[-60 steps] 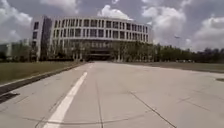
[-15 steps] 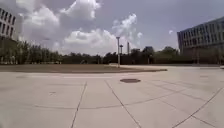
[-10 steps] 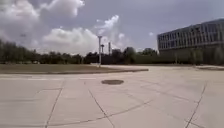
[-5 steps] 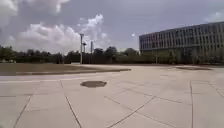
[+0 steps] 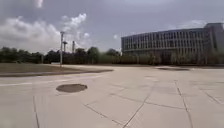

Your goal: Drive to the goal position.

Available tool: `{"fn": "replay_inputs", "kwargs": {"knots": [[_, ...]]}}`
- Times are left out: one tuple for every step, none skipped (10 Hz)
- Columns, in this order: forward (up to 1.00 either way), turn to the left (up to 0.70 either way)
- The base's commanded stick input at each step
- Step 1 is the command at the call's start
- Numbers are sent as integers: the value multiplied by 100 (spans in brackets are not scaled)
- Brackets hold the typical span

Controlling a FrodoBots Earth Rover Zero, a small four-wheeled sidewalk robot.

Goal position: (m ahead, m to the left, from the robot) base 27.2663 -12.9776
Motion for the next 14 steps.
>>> {"fn": "replay_inputs", "kwargs": {"knots": [[70, -32], [70, -32], [70, -32], [70, -32], [70, -32], [70, -32], [70, -32], [70, -32], [70, -32], [70, -32], [70, -32], [70, -32], [70, -32], [70, -32]]}}
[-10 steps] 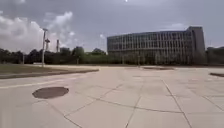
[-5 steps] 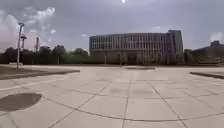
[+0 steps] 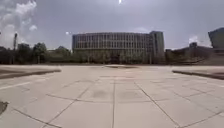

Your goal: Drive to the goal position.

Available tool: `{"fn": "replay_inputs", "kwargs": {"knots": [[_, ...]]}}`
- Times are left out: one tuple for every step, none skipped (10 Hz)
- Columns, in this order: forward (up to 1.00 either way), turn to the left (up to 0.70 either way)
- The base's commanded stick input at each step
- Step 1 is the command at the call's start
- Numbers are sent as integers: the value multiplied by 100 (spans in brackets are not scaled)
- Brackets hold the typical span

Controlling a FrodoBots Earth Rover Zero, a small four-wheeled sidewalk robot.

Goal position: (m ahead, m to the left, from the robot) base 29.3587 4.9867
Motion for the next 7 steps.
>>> {"fn": "replay_inputs", "kwargs": {"knots": [[70, -32], [70, -32], [70, -32], [70, -32], [70, -32], [70, -25], [70, 3]]}}
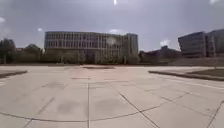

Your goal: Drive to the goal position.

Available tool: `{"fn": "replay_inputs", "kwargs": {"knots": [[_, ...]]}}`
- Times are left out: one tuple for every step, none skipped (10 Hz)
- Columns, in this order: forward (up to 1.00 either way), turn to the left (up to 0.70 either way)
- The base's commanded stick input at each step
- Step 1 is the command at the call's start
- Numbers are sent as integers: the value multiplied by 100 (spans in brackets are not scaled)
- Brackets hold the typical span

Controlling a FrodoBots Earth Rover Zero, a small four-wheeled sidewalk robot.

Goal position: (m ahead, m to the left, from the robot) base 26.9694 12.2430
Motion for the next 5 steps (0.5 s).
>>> {"fn": "replay_inputs", "kwargs": {"knots": [[70, 3], [70, 3], [70, 3], [70, 3], [70, 3]]}}
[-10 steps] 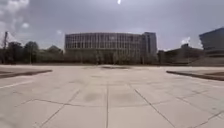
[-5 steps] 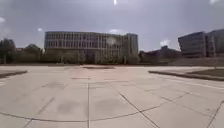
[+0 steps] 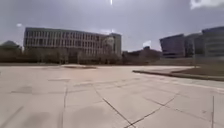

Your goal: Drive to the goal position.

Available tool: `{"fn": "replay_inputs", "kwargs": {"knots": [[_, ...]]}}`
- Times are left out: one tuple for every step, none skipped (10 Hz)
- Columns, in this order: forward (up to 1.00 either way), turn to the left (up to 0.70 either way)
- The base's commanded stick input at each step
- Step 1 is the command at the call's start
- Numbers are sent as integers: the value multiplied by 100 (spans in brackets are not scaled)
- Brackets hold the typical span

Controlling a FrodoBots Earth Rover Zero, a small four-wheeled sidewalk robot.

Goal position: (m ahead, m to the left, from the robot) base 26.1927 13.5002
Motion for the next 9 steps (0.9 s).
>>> {"fn": "replay_inputs", "kwargs": {"knots": [[70, 3], [70, 3], [70, 3], [70, 3], [70, 3], [70, 3], [70, 3], [70, 3], [70, 3]]}}
